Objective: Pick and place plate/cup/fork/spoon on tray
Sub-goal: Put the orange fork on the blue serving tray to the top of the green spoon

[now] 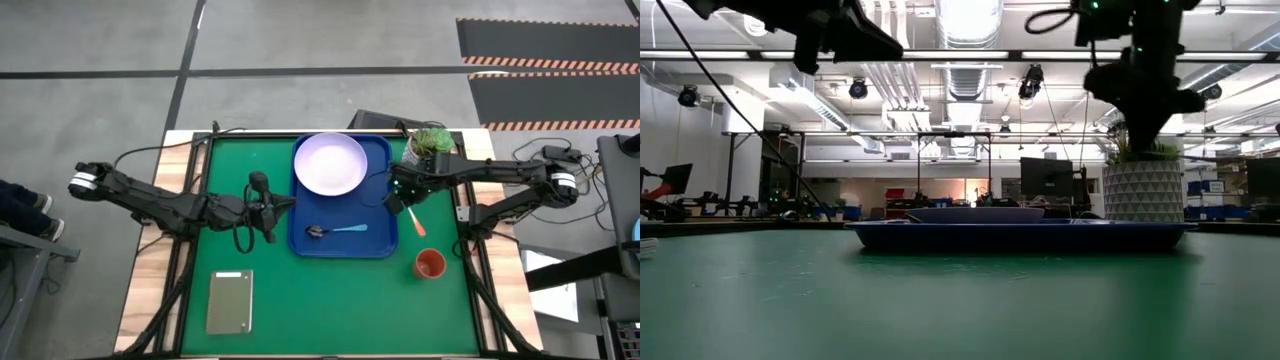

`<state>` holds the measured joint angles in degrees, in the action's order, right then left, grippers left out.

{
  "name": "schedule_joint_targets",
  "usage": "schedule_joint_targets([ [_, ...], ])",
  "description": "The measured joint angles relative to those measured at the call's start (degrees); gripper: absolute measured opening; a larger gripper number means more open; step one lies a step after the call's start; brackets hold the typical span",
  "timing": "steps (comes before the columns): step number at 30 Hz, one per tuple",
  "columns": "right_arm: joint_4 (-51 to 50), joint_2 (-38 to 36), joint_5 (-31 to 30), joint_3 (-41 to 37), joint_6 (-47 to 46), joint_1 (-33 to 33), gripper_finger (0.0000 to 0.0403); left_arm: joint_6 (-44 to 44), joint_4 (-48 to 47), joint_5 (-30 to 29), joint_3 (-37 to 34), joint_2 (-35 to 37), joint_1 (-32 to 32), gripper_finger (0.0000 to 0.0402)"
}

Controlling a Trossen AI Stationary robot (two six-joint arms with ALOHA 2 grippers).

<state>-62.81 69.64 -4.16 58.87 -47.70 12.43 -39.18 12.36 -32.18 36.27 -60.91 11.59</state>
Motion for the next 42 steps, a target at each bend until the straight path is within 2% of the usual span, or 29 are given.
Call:
schedule_joint_targets([
  [5, 0.0, 4.6, -0.5, 6.3, 5.5, 0.0, 0.0009, 2.7, -0.5, 0.0, 0.0, 3.2, 1.3, 0.0036],
  [14, 0.0, 18.1, 0.0, 19.2, 19.7, 0.0, 0.0009, 6.1, -5.9, 0.1, -0.1, 9.2, 2.0, 0.0036],
  [22, 0.0, 28.6, 3.1, 29.3, 32.8, 0.0, 0.0009, 7.1, -6.7, 0.2, -0.2, 10.1, 2.0, 0.0036],
  [31, 0.5, 34.5, 3.1, 35.1, 49.1, -0.1, 0.0009, 6.9, -8.8, 0.2, -0.2, 9.8, 1.9, 0.0036],
  [42, 0.9, 41.5, 3.1, 42.0, 60.0, -1.8, 0.0009, 6.9, -8.8, 0.2, -0.2, 9.8, 1.9, 0.0036],
])
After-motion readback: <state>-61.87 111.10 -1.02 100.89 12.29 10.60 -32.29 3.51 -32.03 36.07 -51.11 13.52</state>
